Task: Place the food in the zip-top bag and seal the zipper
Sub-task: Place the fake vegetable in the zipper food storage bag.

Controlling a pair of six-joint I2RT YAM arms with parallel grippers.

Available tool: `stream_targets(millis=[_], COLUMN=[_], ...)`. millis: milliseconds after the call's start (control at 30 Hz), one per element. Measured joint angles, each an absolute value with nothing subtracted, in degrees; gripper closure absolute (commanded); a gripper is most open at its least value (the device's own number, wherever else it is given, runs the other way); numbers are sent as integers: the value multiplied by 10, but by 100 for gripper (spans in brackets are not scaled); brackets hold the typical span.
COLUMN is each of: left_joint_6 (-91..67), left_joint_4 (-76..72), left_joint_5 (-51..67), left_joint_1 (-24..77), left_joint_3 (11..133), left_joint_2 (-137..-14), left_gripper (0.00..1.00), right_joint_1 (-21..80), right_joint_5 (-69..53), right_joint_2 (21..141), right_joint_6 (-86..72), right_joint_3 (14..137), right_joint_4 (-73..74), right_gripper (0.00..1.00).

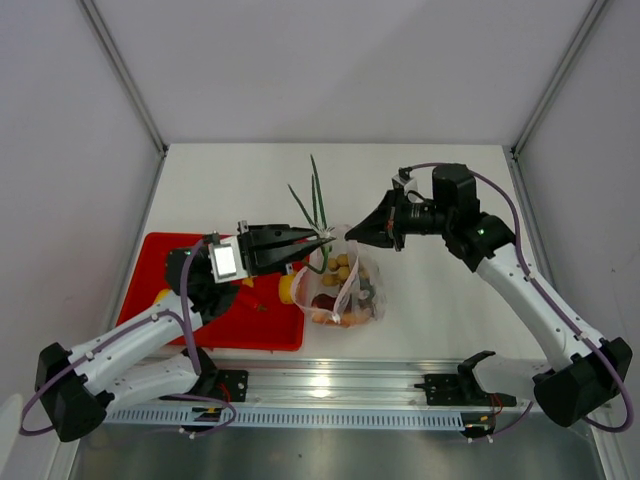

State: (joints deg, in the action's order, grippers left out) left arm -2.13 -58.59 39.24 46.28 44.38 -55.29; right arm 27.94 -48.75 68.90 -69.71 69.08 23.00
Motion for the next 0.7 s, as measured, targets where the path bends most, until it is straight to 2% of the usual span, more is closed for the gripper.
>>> stream_targets(millis=[433,700], left_joint_6=[48,110], left_joint_4=[-658,-618], left_joint_5=[454,471], left_joint_1=[480,496], left_joint_3=[463,471], left_joint_2=[-575,-568], left_gripper=[100,100], right_joint_1=[236,227], right_joint_5=[-522,-534], right_joint_2=[689,689], right_joint_6=[-795,-802], right_joint_3=[674,665], right_joint_4=[146,138], right_gripper=[100,100])
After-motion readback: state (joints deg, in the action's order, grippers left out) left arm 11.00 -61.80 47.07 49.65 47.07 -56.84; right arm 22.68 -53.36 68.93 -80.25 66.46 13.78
